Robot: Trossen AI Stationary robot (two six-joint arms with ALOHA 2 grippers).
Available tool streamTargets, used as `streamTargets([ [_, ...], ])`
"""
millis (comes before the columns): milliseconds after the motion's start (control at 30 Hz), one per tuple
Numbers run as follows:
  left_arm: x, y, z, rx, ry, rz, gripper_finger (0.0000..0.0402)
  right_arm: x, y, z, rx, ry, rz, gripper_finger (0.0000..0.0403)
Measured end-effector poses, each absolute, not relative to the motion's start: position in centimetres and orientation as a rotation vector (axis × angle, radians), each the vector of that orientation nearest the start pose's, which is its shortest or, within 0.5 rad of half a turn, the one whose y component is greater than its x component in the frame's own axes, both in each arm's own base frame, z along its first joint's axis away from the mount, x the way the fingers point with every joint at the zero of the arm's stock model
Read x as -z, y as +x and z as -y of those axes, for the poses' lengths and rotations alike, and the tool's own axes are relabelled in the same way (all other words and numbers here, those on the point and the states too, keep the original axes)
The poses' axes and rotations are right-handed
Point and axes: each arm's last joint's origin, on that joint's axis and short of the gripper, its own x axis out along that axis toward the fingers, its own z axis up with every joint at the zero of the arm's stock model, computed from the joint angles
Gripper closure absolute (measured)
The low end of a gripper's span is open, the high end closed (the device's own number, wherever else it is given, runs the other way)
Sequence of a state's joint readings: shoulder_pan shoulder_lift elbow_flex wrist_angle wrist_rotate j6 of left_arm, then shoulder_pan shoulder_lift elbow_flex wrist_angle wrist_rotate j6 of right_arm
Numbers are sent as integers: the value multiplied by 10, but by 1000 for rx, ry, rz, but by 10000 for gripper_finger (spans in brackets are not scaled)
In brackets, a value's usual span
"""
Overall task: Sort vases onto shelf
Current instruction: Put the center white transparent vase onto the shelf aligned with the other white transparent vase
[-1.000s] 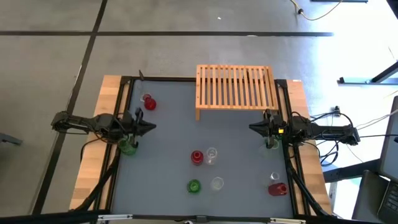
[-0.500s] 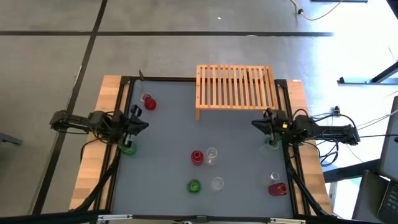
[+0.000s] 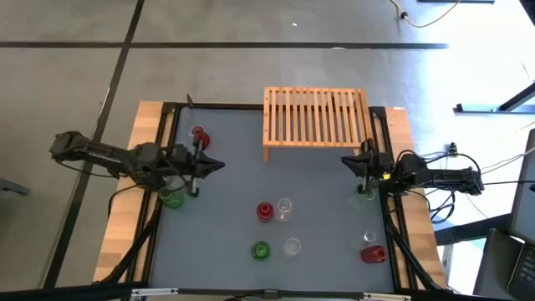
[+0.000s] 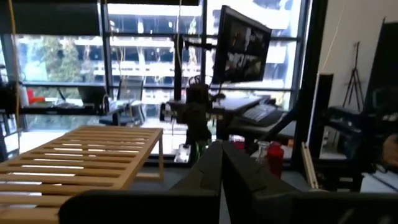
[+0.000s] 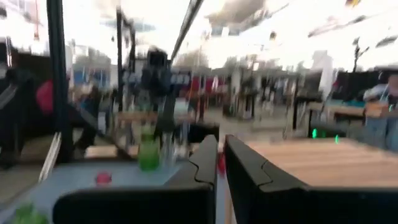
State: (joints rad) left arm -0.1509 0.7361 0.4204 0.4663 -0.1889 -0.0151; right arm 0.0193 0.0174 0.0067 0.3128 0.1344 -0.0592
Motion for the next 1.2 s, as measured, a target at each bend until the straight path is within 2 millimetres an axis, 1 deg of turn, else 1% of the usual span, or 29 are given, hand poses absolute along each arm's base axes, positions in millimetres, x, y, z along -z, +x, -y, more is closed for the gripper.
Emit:
streamTargets([
  [100,-287,196,24,-37,-37,106,400,-205,90,2,109,-30,414,380],
  [200,-297,219,28,-37,-45,83,400,-208,89,-1,20,-48,453,380],
  [267,-304,232,30,-38,-40,82,400,-208,89,-2,-25,-57,455,380],
  [367,-312,253,33,-43,-59,75,400,-206,89,-3,-47,-30,436,379],
  [467,-312,274,38,-25,-55,33,393,-204,90,-3,-51,-6,408,371],
  [600,-308,298,43,-17,-53,-54,356,-203,91,-3,-44,-3,400,341],
  [700,-303,316,45,-15,-71,-161,311,-202,91,-2,-36,-1,388,306],
  [867,-305,347,49,46,-82,-356,234,-202,91,0,41,39,389,241],
  [967,-303,362,52,47,-74,-508,198,-202,91,0,52,49,383,207],
  [1067,-298,372,57,39,-52,-624,180,-202,91,0,40,57,384,180],
  [1200,-296,380,65,11,-20,-647,178,-202,91,0,40,57,385,159],
])
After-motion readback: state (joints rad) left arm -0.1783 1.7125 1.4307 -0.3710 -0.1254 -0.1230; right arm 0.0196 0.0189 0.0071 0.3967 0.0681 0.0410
